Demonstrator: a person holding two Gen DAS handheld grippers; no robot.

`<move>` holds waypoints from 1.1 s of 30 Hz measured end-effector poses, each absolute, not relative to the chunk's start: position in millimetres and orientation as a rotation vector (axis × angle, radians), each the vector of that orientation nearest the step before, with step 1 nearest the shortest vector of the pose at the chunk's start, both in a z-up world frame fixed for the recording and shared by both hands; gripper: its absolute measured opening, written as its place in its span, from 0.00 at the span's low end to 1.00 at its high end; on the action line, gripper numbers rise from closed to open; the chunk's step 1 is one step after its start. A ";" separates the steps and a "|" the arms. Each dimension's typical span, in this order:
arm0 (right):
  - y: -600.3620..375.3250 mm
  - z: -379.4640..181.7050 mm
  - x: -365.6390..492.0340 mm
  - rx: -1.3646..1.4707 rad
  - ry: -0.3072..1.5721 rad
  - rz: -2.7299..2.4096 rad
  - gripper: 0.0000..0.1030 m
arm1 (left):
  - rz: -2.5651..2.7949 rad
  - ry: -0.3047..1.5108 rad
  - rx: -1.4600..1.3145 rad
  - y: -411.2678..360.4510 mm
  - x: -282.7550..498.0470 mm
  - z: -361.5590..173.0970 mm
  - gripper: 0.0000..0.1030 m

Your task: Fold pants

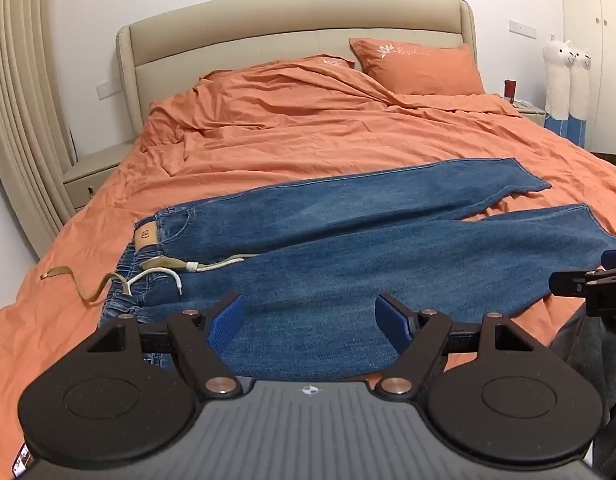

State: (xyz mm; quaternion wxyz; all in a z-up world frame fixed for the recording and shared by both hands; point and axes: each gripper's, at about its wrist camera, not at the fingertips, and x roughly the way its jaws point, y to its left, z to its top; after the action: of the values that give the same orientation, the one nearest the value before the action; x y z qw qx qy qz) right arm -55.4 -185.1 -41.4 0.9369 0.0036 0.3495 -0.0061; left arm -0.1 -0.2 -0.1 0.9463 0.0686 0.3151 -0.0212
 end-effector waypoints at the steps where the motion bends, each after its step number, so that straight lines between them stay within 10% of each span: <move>1: -185.3 -41.5 -55.3 0.004 0.714 -0.014 0.80 | -0.042 0.646 0.138 -0.2 0.0 -0.1 0.85; 33: -165.9 -37.2 -60.2 0.026 0.705 0.089 0.80 | -0.057 0.656 0.124 -6.2 -0.4 -5.8 0.85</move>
State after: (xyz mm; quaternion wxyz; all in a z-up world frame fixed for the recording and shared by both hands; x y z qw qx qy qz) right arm -60.2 -165.9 -37.2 0.9374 0.0129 0.3452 0.0435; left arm -0.4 -6.2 -5.8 0.9444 0.0610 0.3219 -0.0278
